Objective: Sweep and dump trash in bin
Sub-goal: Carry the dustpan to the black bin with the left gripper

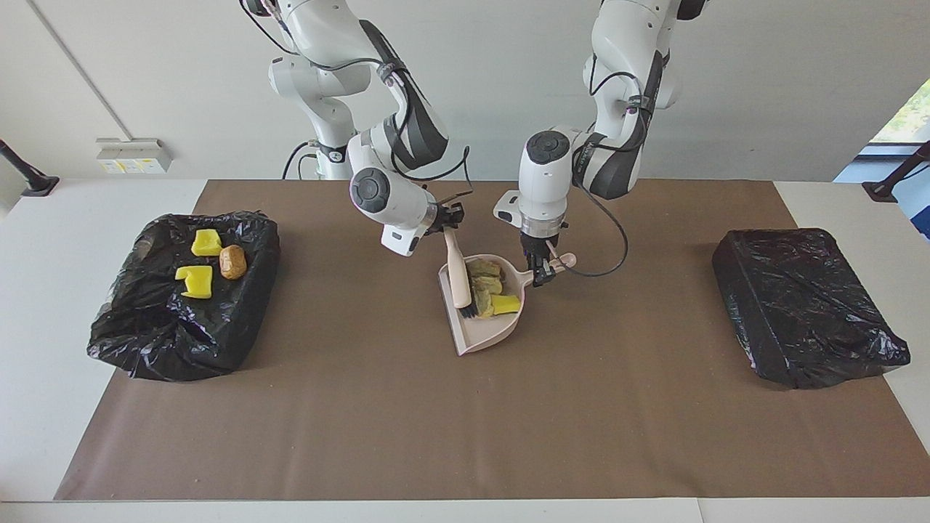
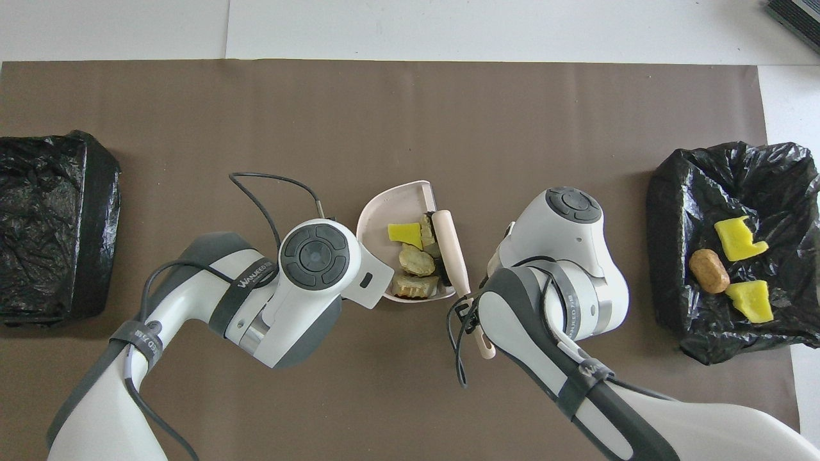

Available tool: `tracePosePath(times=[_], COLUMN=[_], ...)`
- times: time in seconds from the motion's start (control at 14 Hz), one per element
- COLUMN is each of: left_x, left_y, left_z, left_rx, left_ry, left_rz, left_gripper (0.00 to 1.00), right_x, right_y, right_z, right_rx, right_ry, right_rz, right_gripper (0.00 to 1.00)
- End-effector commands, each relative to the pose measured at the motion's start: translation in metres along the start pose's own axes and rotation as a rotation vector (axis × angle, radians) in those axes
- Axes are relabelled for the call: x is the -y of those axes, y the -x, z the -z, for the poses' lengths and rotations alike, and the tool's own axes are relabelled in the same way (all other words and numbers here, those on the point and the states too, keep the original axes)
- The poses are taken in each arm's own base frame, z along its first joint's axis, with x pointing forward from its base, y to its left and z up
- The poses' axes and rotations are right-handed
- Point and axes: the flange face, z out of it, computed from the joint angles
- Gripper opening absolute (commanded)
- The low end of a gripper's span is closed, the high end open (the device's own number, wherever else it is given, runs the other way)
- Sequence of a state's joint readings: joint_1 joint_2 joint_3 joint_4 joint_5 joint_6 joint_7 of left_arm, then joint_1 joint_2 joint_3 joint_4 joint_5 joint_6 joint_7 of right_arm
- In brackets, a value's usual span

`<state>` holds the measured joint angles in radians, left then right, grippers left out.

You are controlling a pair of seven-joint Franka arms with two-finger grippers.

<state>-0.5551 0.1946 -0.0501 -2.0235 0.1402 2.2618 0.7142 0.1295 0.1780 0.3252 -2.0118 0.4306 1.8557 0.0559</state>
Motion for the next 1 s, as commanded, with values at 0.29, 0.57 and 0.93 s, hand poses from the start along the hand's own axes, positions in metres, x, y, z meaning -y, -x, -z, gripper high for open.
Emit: tracePosePath(times=[0.29,0.57,0.93], left_x=[0.024,0.054,0.094], left_y=[0.045,0.120,0.266], left_z=[0.015,0.053,0.104], left_rx=[0.043,0.075,-0.008], left_ry=[0.018,0.049,0.095], left_rz=[-0.148,-0.180,-0.206], left_gripper=[0.00,0.00,0.00], right_x=[0.028,0.054,0.065], right_y=[0.033,0.057,0.095], right_z=[0.003,-0.021,-0.076], right_rx=[-0.002,-0.011,0.073], right_ry=[0.238,0.246,0.185], right_rz=[-0.078,-0.327,-0.300], right_gripper=[0.00,0.00,0.00])
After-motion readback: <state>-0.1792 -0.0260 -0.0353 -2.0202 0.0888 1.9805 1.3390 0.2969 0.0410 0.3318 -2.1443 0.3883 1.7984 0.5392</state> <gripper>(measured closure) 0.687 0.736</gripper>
